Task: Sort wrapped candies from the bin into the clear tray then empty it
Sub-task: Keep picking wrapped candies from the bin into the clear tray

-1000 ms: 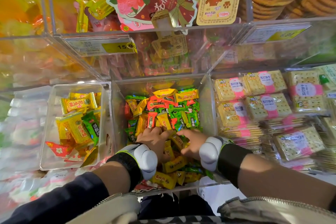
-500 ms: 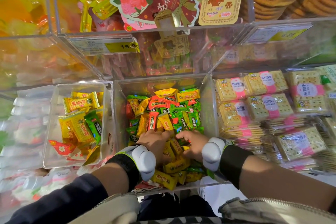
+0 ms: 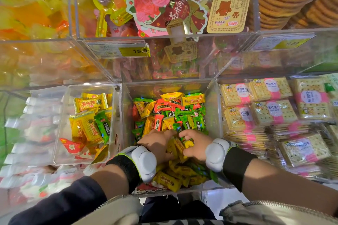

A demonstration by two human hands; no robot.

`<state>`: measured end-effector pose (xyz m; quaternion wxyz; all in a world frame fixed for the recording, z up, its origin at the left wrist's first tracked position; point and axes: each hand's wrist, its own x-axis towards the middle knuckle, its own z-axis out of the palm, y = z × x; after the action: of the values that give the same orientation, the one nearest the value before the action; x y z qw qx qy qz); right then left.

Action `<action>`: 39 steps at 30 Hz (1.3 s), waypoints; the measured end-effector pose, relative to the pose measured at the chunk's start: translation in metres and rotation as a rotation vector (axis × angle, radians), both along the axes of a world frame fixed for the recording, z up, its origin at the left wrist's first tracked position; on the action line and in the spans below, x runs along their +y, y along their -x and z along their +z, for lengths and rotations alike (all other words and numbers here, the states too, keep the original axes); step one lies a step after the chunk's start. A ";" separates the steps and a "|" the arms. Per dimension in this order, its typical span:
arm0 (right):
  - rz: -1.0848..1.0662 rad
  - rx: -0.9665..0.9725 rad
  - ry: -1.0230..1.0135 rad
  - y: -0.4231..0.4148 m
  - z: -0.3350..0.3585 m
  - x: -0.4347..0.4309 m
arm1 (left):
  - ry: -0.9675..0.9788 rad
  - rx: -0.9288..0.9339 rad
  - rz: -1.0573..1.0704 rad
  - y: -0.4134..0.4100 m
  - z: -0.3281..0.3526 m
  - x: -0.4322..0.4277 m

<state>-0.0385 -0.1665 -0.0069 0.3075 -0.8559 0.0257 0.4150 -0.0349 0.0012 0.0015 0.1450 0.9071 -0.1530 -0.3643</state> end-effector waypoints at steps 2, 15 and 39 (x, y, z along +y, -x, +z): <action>-0.022 -0.017 -0.009 0.000 0.002 0.002 | -0.001 -0.001 0.028 -0.001 0.001 0.002; -0.086 -0.064 -0.024 -0.010 0.022 0.013 | 0.131 -0.061 0.134 -0.009 0.023 0.012; -0.203 -0.267 -0.164 -0.045 0.074 0.072 | 0.160 -0.397 0.221 -0.027 0.079 0.060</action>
<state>0.0065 -0.0941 0.0674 0.4173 -0.8684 0.0368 0.2654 -0.0081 0.0616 0.0800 0.2223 0.9579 -0.1067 -0.1473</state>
